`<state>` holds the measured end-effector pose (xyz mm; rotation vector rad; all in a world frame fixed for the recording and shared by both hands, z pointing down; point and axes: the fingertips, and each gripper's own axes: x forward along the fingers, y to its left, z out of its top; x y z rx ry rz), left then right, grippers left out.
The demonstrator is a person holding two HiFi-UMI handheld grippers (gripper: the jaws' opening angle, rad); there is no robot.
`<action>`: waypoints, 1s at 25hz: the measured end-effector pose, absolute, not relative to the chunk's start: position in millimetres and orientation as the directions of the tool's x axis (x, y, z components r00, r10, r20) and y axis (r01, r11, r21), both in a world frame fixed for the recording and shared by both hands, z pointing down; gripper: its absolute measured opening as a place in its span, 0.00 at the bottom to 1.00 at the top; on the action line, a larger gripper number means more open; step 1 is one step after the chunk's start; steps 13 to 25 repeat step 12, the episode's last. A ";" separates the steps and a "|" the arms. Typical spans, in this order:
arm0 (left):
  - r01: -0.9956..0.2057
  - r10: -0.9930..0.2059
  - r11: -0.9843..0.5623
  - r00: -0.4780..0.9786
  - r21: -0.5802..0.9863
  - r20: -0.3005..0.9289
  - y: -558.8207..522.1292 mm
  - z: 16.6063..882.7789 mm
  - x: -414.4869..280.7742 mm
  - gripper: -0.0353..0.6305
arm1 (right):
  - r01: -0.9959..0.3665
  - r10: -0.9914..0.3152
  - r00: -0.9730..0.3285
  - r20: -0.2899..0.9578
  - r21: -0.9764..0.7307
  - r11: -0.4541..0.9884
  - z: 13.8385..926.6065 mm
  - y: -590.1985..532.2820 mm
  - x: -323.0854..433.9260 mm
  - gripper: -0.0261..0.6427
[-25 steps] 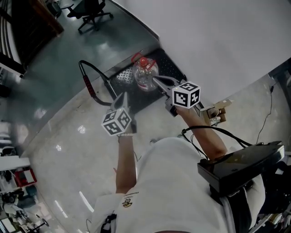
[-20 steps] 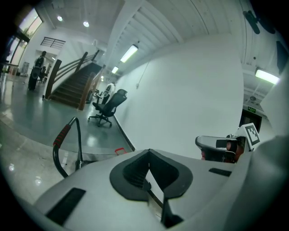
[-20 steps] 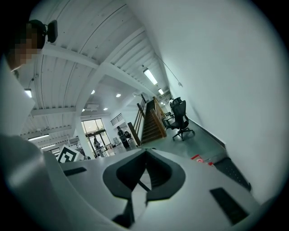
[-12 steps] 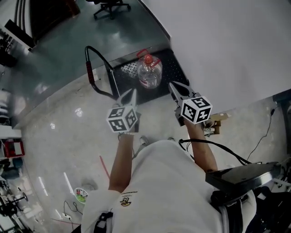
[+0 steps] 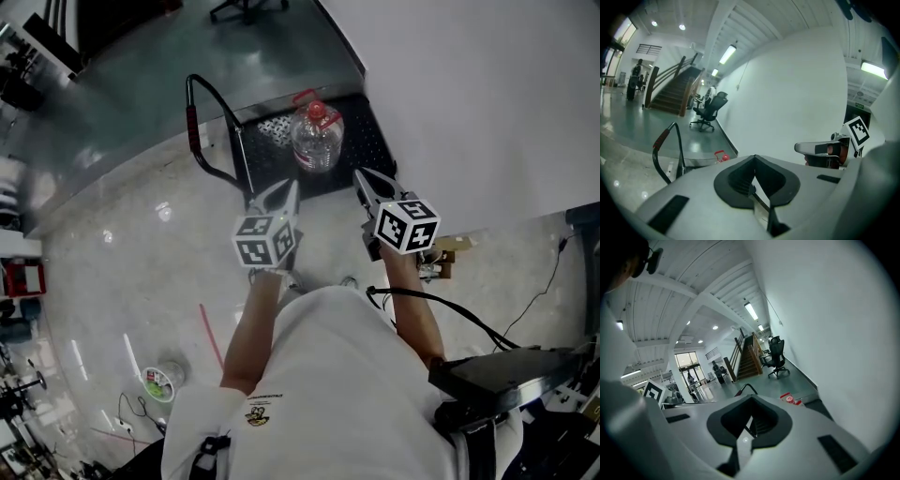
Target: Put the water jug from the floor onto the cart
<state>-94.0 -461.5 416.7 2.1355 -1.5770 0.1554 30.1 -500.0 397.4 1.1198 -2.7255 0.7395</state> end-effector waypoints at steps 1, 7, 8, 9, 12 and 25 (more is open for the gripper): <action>-0.923 -0.872 -0.228 0.335 0.311 0.357 -460.7 416.2 -96.0 0.06 | -0.681 -0.631 -0.727 0.271 -0.403 0.611 398.7 -499.1 26.9 0.06; -0.925 -0.875 -0.226 0.331 0.306 0.353 -461.1 416.3 -108.0 0.06 | -0.679 -0.626 -0.730 0.274 -0.390 0.622 398.4 -496.2 12.0 0.06; -0.926 -0.877 -0.225 0.328 0.304 0.351 -459.6 415.7 -109.3 0.06 | -0.680 -0.626 -0.730 0.276 -0.387 0.622 398.3 -494.9 10.9 0.06; -0.926 -0.879 -0.223 0.326 0.303 0.348 -457.9 415.2 -110.8 0.06 | -0.681 -0.626 -0.729 0.277 -0.387 0.622 398.6 -493.6 9.9 0.06; -0.927 -0.884 -0.219 0.321 0.303 0.341 -453.9 413.8 -115.3 0.06 | -0.683 -0.627 -0.727 0.280 -0.387 0.620 399.4 -490.9 7.5 0.06; -0.927 -0.884 -0.219 0.321 0.303 0.341 -453.9 413.8 -115.3 0.06 | -0.683 -0.627 -0.727 0.280 -0.387 0.620 399.4 -490.9 7.5 0.06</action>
